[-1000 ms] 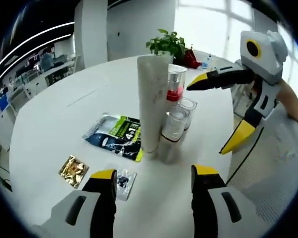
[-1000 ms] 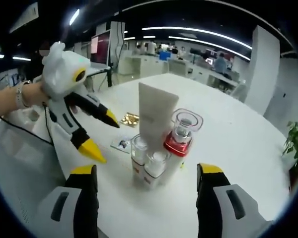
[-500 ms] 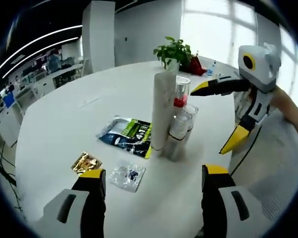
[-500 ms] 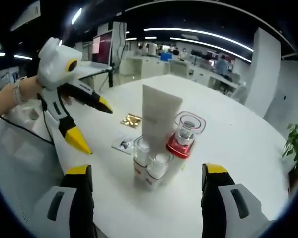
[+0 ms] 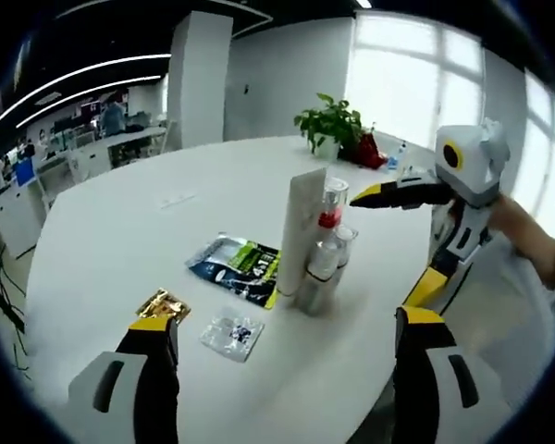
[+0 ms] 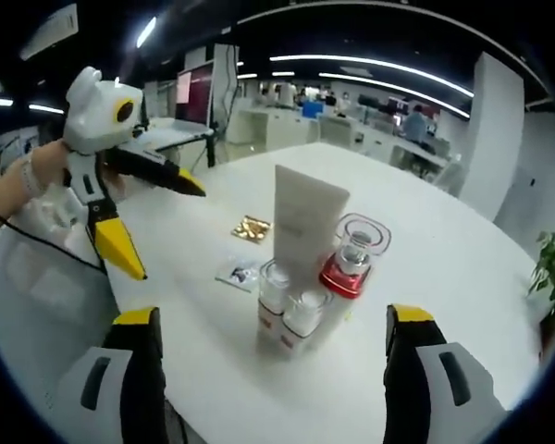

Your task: Arrange the skincare products in the storage area until every visible bottle or jar stands upright without overlapping.

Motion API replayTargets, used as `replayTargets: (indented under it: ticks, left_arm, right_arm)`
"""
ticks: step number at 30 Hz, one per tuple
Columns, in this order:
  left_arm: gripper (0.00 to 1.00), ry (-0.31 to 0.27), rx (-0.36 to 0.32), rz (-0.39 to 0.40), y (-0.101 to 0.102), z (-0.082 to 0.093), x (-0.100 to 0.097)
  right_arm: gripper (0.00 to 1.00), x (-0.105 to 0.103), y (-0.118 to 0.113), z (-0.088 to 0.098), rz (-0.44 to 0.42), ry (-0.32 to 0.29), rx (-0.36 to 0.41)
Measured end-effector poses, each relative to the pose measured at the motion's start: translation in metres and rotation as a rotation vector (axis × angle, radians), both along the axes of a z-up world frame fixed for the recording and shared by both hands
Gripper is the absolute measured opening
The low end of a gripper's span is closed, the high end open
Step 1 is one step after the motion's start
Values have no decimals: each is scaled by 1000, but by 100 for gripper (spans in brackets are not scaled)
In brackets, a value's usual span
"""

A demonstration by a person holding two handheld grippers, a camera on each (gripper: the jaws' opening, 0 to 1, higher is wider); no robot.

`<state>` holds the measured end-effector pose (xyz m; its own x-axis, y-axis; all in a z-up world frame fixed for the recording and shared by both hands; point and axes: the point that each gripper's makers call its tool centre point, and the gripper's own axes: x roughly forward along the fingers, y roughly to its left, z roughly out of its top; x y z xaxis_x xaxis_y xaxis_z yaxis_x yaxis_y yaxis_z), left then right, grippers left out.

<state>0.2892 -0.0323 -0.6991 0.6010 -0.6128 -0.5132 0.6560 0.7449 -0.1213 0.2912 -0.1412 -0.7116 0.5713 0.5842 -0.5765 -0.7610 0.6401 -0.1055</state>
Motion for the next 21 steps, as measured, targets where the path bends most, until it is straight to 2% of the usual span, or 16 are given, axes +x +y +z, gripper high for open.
replayTargets:
  ticks: [2, 5, 8, 12, 17, 19, 21]
  left_arm:
    - [97, -15, 19, 1, 3, -3, 3]
    - [99, 0, 33, 9, 7, -8, 1]
    - [99, 7, 29, 13, 9, -10, -1]
    - [99, 21, -2, 19, 7, -10, -8]
    - [99, 27, 14, 28, 11, -16, -10]
    - [99, 41, 16, 25, 11, -19, -12]
    - [99, 41, 14, 19, 10, -19, -12]
  right_arm:
    - [99, 0, 0, 0, -4, 1, -5]
    - [99, 1, 0, 5, -7, -27, 4]
    - [99, 1, 3, 7, -3, -31, 20]
    - [99, -2, 4, 3, 14, -28, -5]
    - [99, -2, 9, 7, 25, -47, 15]
    - [99, 0, 11, 10, 41, -83, 21]
    - [99, 1, 11, 12, 34, -92, 24]
